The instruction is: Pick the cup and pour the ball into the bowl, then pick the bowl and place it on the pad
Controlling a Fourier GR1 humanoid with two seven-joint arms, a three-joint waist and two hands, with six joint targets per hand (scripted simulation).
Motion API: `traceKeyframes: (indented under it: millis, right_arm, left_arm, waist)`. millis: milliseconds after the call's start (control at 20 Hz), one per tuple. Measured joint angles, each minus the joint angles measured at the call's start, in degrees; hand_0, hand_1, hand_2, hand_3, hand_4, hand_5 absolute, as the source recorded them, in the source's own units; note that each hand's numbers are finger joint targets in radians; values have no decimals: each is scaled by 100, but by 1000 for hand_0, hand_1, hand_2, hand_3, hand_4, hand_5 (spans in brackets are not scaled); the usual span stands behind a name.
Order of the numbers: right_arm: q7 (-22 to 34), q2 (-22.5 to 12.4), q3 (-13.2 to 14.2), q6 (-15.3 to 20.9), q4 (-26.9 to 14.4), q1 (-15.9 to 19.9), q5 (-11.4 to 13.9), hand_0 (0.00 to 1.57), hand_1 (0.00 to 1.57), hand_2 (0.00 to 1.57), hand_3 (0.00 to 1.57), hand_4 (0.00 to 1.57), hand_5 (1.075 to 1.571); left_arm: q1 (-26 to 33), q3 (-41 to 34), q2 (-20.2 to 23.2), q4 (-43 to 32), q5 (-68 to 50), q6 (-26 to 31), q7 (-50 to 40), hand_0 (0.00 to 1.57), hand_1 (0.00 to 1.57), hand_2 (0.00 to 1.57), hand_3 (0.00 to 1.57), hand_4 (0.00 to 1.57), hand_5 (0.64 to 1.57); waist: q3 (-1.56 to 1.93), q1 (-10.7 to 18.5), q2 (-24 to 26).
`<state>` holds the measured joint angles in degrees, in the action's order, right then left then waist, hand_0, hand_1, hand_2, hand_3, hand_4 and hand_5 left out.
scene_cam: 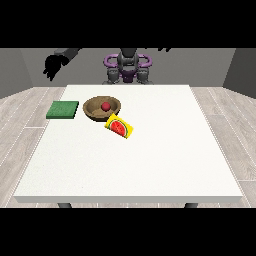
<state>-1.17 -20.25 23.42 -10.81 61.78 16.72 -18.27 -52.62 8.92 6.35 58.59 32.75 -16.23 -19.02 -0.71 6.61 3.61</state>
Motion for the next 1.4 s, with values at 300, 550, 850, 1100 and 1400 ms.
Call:
traceKeyframes:
  millis: [300,550,850,1100,1400]
  right_arm:
    - [-243,344,20,352,-91,-77,67,0,0,0,0,728,1566]
    - [-702,646,74,569,-343,-46,88,0,0,0,0,741,1567]
    - [-1239,755,78,442,-1034,179,74,0,0,0,0,611,1557]
    - [-1648,769,5,405,-1669,528,157,0,0,0,0,536,1554]
    - [-2215,691,55,310,-2394,879,178,0,0,0,0,498,1551]
  left_arm:
    - [42,-1435,364,553,-2123,1148,630,0,0,0,0,1053,1563]
    - [63,-2184,949,690,-3246,2232,833,0,0,0,0,1046,1555]
    - [273,-2653,1520,872,-3929,2936,779,0,0,0,0,984,1552]
    - [482,-2844,1830,1102,-4211,3146,688,0,0,0,0,1009,1536]
    - [648,-3025,2137,1436,-4513,3346,629,0,0,0,0,1016,1536]
  waist:
    - [33,437,-350]
    - [59,728,-746]
    - [72,715,-1026]
    - [74,603,-1175]
    - [77,620,-1501]
